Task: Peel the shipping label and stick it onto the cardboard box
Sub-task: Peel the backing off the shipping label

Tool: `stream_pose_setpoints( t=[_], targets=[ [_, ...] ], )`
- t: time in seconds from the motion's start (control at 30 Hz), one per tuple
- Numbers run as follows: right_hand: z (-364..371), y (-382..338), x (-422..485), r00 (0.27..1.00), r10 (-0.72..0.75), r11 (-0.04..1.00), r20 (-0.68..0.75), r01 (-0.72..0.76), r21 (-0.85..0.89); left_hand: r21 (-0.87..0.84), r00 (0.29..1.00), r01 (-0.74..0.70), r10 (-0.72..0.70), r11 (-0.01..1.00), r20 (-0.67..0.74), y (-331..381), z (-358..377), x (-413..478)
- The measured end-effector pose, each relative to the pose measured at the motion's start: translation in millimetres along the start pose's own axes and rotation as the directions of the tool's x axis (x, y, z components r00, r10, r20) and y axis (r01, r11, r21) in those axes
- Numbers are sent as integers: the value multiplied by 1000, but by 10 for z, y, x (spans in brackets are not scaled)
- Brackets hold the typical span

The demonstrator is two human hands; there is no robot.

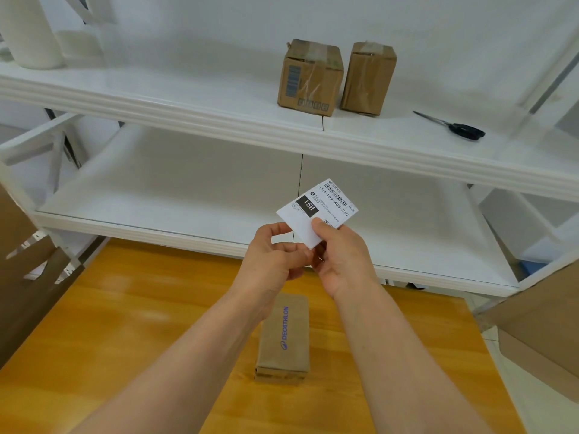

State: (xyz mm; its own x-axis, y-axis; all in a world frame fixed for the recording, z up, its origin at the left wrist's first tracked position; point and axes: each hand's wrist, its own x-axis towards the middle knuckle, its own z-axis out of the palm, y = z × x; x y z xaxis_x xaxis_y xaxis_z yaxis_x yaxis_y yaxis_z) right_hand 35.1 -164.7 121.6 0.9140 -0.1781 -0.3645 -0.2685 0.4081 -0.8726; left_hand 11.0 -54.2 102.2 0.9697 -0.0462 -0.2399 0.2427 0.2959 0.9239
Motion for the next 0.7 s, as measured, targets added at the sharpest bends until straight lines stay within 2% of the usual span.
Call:
stream_pose_setpoints(
  t=[0.17,0.4,0.57,0.63,0.7],
  targets=[
    [-5,13,-14,1000,-9,1000,-24,10,2,-7,1000,2,-2,1000,25,14,1,-22],
    [26,39,-34,999,21,999,-48,-20,27,22,999,-32,33,999,-9,-8,5,-38],
    [-6,21,-70,998,43,999,-48,-45,-28,28,999,-39,39,999,-27,12,-23,-58],
    [-58,16,-47,986,-29,991,-165,6,-136,10,998,-36,36,999,-53,33,-46,-49],
    [-122,-22,-61,945,-226,926,-238,132,-355,-4,997,-29,29,1000,-68,53,-81,-33]
  ],
)
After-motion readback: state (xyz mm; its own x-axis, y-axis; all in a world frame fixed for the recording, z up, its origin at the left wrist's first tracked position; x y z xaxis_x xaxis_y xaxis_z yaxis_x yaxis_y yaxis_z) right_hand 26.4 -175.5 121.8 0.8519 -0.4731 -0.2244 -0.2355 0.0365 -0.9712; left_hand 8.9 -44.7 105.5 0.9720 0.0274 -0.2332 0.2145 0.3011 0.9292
